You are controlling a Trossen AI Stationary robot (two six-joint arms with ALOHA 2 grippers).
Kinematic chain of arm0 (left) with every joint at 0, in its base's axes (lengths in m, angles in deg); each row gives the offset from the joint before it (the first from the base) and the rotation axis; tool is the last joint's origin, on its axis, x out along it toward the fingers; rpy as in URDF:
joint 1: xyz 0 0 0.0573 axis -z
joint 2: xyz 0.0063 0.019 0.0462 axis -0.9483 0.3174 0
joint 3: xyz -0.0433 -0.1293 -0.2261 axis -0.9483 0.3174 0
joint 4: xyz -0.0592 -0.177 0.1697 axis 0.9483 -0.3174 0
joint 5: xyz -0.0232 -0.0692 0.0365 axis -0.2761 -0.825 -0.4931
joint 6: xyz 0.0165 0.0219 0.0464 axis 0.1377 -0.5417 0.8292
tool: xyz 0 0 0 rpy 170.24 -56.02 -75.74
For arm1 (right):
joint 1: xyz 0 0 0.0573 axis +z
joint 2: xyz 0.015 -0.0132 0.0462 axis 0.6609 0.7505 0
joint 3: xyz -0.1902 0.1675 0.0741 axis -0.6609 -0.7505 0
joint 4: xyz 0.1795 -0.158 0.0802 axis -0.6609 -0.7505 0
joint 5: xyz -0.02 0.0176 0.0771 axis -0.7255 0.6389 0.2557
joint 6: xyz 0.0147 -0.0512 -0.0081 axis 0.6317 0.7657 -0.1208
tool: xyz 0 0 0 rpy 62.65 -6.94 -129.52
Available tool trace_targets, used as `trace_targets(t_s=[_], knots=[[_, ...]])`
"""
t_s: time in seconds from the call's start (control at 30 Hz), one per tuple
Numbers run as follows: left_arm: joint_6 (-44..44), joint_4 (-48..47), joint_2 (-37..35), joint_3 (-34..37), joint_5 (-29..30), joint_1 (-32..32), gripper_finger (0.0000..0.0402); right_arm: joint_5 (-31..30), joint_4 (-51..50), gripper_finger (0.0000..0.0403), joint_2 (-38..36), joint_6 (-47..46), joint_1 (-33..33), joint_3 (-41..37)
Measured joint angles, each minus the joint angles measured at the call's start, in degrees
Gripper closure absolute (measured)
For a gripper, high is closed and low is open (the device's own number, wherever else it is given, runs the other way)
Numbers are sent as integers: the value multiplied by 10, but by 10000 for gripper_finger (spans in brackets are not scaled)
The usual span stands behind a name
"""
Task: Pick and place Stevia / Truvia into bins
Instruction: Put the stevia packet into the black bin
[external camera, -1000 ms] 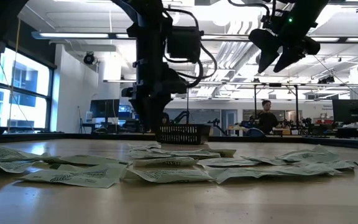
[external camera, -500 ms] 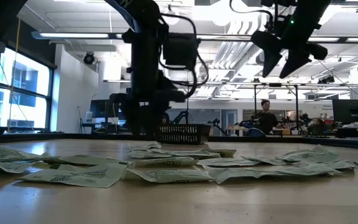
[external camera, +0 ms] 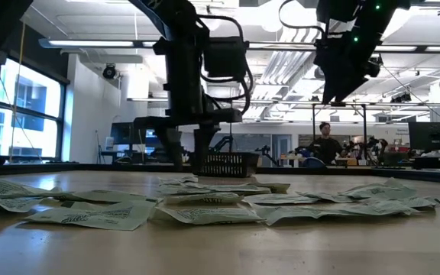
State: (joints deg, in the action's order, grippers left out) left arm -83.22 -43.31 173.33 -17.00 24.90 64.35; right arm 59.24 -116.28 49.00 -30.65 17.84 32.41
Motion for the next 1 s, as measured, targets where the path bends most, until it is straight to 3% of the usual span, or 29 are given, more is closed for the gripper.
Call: trace_targets(t_s=[0.3, 0.63, 0.77, 0.9, 1.0], knots=[[-31, 0, 2, 0, 25, -1, 183, 25, 54, 157, 0, 69, -21, 0], [-32, 1, 46, -3, -10, -1, 205, 22, 61, 157, 0, 97, -25, 0], [-3, 4, 47, -6, 11, -5, 251, 17, 63, 157, 0, 98, -35, 0], [51, -2, 50, -28, 10, -22, 321, 10, 64, 157, 0, 98, -47, 0], [92, -15, 56, -65, 44, -35, 368, -10, 72, 157, -7, 98, -51, 0]])
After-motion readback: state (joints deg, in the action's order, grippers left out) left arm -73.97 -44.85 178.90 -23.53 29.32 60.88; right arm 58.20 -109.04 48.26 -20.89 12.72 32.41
